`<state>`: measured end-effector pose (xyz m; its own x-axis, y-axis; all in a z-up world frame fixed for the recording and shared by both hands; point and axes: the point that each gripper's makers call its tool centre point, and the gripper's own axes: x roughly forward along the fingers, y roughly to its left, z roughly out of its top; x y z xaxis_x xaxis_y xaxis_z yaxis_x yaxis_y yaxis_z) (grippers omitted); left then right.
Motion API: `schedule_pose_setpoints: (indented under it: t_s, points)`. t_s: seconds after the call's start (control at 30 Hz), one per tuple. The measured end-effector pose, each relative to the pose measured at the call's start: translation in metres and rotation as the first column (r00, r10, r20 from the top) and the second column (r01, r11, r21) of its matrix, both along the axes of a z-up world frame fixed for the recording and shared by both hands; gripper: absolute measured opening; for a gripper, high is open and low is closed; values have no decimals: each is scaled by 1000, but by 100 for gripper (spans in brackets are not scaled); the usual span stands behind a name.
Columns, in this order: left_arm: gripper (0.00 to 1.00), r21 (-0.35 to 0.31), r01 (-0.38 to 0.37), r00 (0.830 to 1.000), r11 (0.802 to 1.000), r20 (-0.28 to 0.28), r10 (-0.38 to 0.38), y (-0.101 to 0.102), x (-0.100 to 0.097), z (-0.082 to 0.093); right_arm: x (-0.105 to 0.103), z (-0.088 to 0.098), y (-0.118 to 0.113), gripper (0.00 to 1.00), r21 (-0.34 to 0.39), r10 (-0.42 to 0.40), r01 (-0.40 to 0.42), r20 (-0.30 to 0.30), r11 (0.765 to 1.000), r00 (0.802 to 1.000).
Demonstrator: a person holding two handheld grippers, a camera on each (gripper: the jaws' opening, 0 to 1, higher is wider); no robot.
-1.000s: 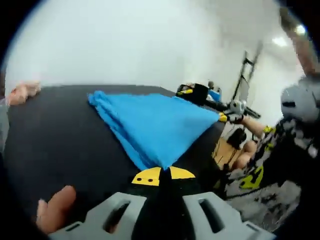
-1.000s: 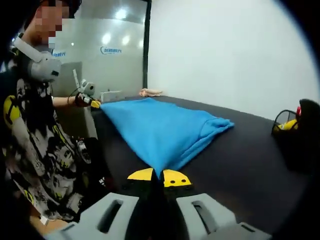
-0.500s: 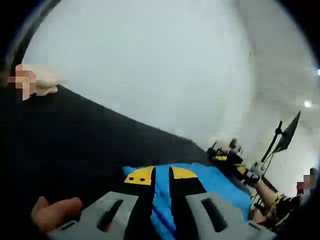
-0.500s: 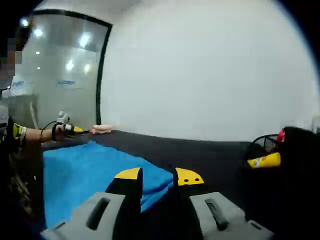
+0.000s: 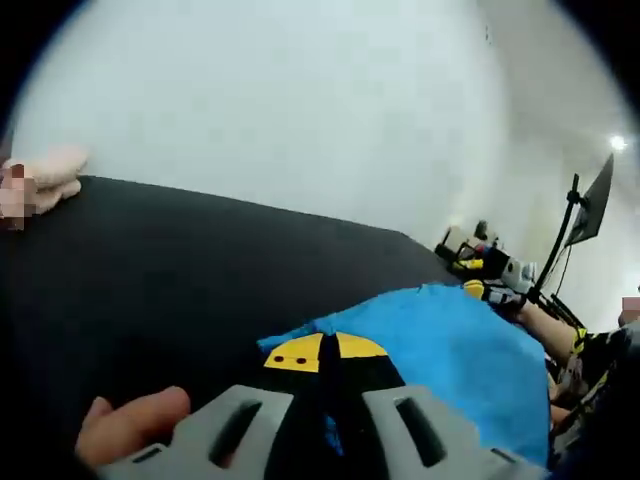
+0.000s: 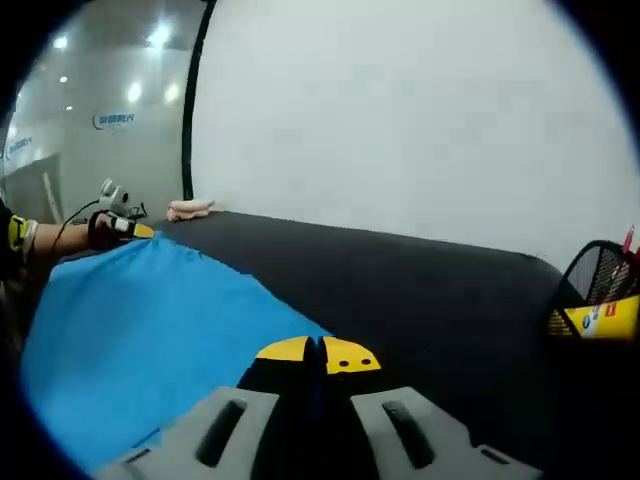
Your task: Spread out the cloth and fold it
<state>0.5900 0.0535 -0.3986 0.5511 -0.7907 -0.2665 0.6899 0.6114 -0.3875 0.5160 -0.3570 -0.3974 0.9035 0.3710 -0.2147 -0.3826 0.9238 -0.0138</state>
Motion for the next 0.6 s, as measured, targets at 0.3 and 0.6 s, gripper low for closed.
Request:
schedule_pose_setpoints:
  t_s: [0.3, 0.6]
  points:
    - [1, 165, -19, 998, 986, 65, 9, 13, 33, -33, 16, -34, -7, 2, -113, -75, 70, -41, 991, 996]
    - [20, -266, -73, 976, 961, 181, 124, 21, 29, 60, 0, 29, -24, 16, 247, -137, 125, 31, 961, 990]
